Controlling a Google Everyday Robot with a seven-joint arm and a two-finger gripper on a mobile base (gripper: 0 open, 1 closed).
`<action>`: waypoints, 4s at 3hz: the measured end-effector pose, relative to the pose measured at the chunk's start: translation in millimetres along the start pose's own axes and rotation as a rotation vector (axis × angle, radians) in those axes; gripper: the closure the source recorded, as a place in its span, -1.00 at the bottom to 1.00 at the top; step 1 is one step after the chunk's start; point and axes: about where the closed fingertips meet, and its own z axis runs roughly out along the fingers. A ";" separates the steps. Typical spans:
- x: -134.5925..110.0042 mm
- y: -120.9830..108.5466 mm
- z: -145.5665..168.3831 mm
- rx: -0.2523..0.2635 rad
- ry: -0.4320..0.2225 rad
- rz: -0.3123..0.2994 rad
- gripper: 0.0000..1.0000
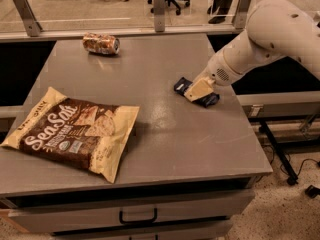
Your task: Move rxbar blueberry near brown chip bag
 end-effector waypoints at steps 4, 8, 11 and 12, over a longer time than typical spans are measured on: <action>-76.2 -1.4 -108.5 0.067 -0.186 -0.243 1.00; -35.2 95.6 -27.9 -0.248 -0.117 -0.424 1.00; -58.1 164.7 -5.3 -0.432 -0.150 -0.495 -0.30; -62.7 171.3 -2.0 -0.446 -0.148 -0.496 -0.76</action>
Offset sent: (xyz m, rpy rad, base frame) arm -0.0341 0.0295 0.1885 0.1375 -0.3367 0.2951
